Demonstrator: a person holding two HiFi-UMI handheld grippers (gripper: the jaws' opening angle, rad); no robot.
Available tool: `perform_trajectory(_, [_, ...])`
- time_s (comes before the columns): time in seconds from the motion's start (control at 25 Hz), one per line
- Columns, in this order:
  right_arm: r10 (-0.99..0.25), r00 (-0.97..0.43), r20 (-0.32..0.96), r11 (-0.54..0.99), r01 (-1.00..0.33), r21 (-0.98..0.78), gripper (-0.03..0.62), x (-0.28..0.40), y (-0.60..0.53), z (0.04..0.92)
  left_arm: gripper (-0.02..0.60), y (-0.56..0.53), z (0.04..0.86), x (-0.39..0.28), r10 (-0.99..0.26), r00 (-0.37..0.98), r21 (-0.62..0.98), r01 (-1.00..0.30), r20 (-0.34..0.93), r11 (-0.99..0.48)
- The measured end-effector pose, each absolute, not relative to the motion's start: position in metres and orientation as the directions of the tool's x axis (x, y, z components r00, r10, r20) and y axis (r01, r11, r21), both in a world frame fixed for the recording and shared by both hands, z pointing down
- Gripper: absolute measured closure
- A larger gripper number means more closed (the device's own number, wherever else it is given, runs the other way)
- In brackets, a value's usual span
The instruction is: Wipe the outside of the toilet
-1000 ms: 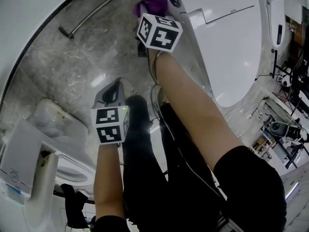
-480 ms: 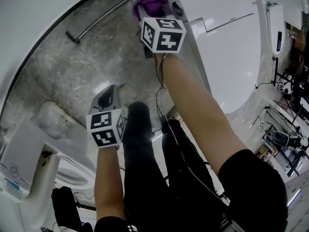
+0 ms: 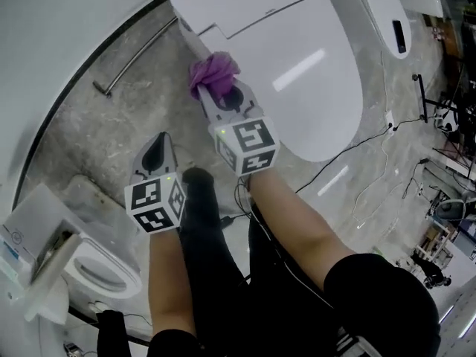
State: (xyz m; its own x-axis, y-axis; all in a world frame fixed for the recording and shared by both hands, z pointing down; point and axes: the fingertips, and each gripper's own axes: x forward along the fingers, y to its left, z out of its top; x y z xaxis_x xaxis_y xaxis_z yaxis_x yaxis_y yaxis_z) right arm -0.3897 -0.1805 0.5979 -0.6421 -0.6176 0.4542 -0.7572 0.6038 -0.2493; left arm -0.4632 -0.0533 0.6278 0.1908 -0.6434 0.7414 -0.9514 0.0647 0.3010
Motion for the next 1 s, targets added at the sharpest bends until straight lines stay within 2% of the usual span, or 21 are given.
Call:
perform_trajectory(0.16, [-0.682,-0.584,0.441,0.536,-0.809,-0.242,0.510,-0.255,-0.136,0.522,0.574,-0.035,0.555,-0.358,-0.679,0.191,0.284,-0.958,0.709,0.026])
perform_trajectory(0.36, [-0.746,-0.588,0.312,0.564,-0.808,-0.171,0.510,-0.115,-0.104,0.408,0.574,-0.028,0.448,-0.241,-0.771,0.131,0.238,-0.971,0.623,0.027])
perform_trajectory(0.56, [-0.787,-0.563,0.251,0.540,-0.826,-0.161,0.510,0.015,-0.038,0.296,0.574,0.020,0.340,-0.137,-0.786,0.118,0.205,-0.979,0.606,0.011])
perform_trajectory(0.8, [-0.803,-0.565,0.188,0.540,-0.824,-0.173,0.510,0.087,-0.008,0.186,0.574,0.050,0.206,-0.069,-0.840,0.126,0.141,-0.988,0.527,-0.060])
perform_trajectory(1.0, [-0.803,-0.592,0.071,0.576,-0.801,-0.166,0.510,0.081,-0.007,0.089,0.574,0.047,0.107,-0.063,-0.885,0.125,0.071,-0.992,0.448,-0.104])
